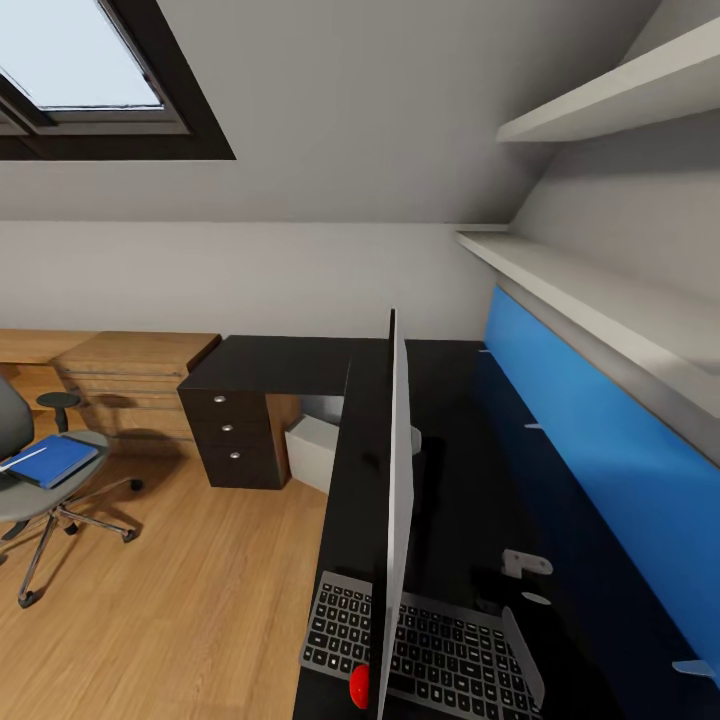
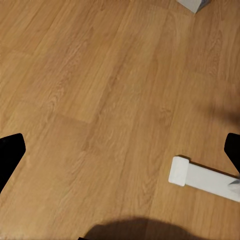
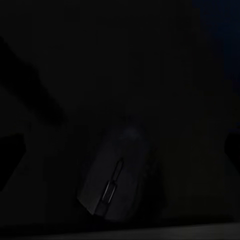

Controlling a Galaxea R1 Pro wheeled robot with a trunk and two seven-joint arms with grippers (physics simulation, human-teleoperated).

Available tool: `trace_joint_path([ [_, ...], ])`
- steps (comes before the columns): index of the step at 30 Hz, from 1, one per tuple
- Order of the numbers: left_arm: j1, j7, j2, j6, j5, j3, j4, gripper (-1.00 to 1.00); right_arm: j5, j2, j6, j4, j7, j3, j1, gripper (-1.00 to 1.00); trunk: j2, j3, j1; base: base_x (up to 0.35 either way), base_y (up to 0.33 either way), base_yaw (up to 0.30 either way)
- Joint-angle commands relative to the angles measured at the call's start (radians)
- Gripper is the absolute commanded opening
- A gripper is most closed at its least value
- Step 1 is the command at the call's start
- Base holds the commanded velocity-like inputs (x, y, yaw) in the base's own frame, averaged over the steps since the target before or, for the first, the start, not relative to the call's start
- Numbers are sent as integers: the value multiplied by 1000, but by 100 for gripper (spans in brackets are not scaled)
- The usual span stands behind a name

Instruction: In the bedroom, organize the workspace by keeping the computer under the desk, ensuring the monitor is on the desk, placing the keyboard on the desk next to the monitor, placing the mouse on the desk next to the keyboard, moving the folder from the swivel chair onto the desk next to the mouse, stacking the notebook on top of the folder with the pen on top of the notebook, and positioning the swivel chair next to the desk.

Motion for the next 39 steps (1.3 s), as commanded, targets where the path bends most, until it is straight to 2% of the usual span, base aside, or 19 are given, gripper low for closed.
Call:
trace_joint_path([
  [1,-1,0,0,-3,9,-4,1,100,-7,1,4,-1,-4,-1,-1,100,-2,-2,0,0,0,0],
  [26,-1,0,-1,-3,9,-4,1,100,-7,1,6,1,-4,-1,-1,100,-2,-2,0,0,0,0],
  [39,-1,0,0,-3,9,-4,1,100,-7,0,8,1,-4,-1,-1,100,-93,-43,50,0,0,0],
])
